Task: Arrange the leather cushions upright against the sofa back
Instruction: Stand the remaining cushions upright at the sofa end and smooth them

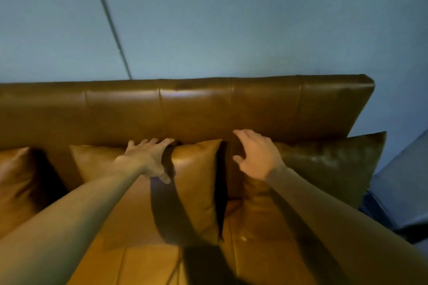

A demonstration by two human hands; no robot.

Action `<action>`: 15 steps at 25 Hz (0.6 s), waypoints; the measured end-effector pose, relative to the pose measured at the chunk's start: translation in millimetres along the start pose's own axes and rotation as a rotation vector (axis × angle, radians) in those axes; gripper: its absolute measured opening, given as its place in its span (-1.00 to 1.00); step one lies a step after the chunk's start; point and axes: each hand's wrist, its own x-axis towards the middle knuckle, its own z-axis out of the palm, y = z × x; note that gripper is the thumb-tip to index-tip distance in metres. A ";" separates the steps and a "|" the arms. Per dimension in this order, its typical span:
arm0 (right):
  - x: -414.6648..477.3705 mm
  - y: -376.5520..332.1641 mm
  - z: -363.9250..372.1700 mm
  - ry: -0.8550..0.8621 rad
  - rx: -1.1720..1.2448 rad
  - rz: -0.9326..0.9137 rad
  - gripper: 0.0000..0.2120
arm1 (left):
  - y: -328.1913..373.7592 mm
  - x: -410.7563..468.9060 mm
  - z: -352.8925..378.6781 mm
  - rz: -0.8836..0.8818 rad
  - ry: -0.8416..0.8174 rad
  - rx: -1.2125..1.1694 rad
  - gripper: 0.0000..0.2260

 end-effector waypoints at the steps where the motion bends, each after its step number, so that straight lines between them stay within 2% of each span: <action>1: 7.0 -19.7 9.5 -0.040 -0.002 -0.033 -0.31 | -18.6 -5.8 6.0 -0.030 -0.017 0.028 0.10; 4: 28.3 -69.5 34.5 -0.216 -0.064 -0.006 -0.16 | -64.9 -17.7 27.9 -0.072 -0.052 0.124 0.15; 7: 41.4 -98.8 49.4 -0.286 -0.260 0.075 -0.06 | -88.6 -16.8 43.2 0.010 0.039 0.144 0.06; 10: 46.5 -112.3 48.2 -0.243 -0.473 0.086 -0.15 | -94.4 -15.0 44.1 0.102 0.154 0.192 -0.12; 15: 49.7 -124.3 46.6 -0.181 -0.487 0.047 -0.33 | -110.3 -14.4 41.6 0.179 0.236 0.246 -0.22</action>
